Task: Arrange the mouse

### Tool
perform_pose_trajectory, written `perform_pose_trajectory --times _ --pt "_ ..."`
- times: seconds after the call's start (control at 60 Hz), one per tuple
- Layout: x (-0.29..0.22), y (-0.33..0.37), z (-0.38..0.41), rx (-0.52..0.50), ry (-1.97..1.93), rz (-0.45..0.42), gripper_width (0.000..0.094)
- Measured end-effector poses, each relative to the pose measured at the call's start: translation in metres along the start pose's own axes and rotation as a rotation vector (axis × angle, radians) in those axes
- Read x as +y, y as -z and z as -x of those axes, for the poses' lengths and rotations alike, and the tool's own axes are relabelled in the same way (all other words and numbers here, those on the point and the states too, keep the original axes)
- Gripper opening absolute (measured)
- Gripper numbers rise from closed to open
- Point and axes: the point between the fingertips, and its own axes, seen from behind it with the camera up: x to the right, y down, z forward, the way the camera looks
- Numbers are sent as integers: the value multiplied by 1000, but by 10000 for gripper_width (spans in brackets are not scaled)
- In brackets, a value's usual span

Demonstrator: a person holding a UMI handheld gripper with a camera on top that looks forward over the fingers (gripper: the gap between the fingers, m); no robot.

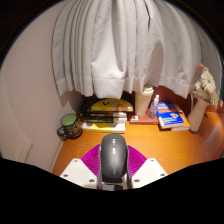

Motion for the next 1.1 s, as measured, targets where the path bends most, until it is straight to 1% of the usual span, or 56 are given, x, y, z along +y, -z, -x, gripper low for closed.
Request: perform_pose_trajectory --times 0.15,0.25,0.283,0.317,0.333,0.383,0.4,0.533,0.567,0.6,0.617,0.733,0.833,0.967,1.1 --pt "108 -43 39 13 10 184 337" --pt "152 -50 48 19 23 250 340" --pt "148 -52 48 29 39 208 340" --pt "150 -48 47 33 57 221 345" --pt "149 -50 47 32 55 215 362" --pt "151 -50 48 32 32 218 369" --pt "151 -51 47 33 24 222 400" --pt "153 -50 50 14 8 266 498" --pt "152 -48 50 4 -3 282 569" --pt "149 -45 47 8 -11 291 673" --pt "146 -43 47 10 -14 289 697" --pt "111 -24 35 1 -14 245 751" --pt "70 3 19 -6 -23 206 760" --pt "12 46 -4 -33 -10 110 753" --pt "-35 90 -32 -51 43 18 754"
